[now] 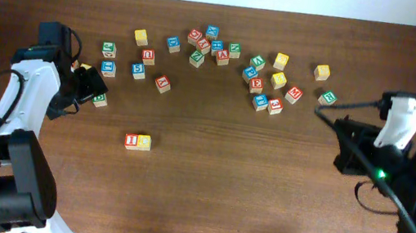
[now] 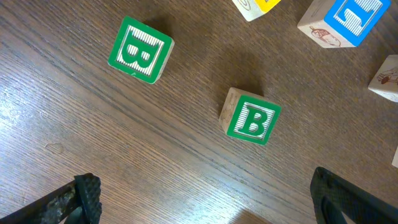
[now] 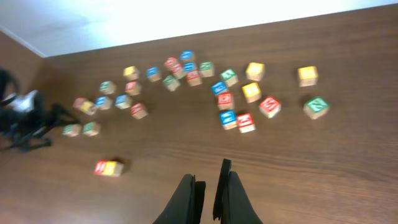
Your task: Spell out ICRA
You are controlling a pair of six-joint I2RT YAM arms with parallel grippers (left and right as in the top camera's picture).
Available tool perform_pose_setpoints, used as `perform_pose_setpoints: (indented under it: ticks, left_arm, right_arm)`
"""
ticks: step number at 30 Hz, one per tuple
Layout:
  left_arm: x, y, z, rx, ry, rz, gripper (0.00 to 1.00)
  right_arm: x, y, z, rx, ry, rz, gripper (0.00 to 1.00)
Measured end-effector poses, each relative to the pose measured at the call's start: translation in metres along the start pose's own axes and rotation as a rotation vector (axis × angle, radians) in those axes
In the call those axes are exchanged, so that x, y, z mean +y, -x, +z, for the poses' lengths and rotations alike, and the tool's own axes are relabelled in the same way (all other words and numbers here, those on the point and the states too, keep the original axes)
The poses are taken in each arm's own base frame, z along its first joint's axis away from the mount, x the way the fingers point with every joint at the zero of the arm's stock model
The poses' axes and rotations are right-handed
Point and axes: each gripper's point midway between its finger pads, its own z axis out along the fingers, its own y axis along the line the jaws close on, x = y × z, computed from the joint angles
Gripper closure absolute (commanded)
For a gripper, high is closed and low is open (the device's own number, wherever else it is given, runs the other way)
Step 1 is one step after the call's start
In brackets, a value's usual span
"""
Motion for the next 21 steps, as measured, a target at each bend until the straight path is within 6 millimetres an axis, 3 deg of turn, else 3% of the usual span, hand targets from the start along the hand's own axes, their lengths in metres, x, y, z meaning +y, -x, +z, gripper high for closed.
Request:
perform_pose_setpoints:
  ticks: [6, 11, 18, 19, 21]
  left_arm:
    - [0.000, 0.000, 0.000, 0.000, 0.000, 0.000, 0.01]
    - [0.000, 0.000, 0.000, 0.000, 0.000, 0.000, 0.01]
    - [0.000, 0.000, 0.000, 0.000, 0.000, 0.000, 0.01]
    - [0.000, 0.000, 0.000, 0.000, 0.000, 0.000, 0.01]
    - [0.000, 0.000, 0.000, -0.001, 0.000, 0.000, 0.01]
  right_arm:
    - [-0.027, 0.012, 0.048, 0.099, -0.082, 0.043, 0.96]
    - [-0.048, 0.004, 0.095, 0.217, -0.118, 0.084, 0.96]
    - [-0.086, 0.009, 0.129, 0.234, -0.271, 0.088, 0.96]
    - [-0.094, 0.011, 0.138, 0.230, -0.293, 0.087, 0.84]
    - [-0.112, 0.014, 0.155, 0.223, -0.329, 0.093, 0.24]
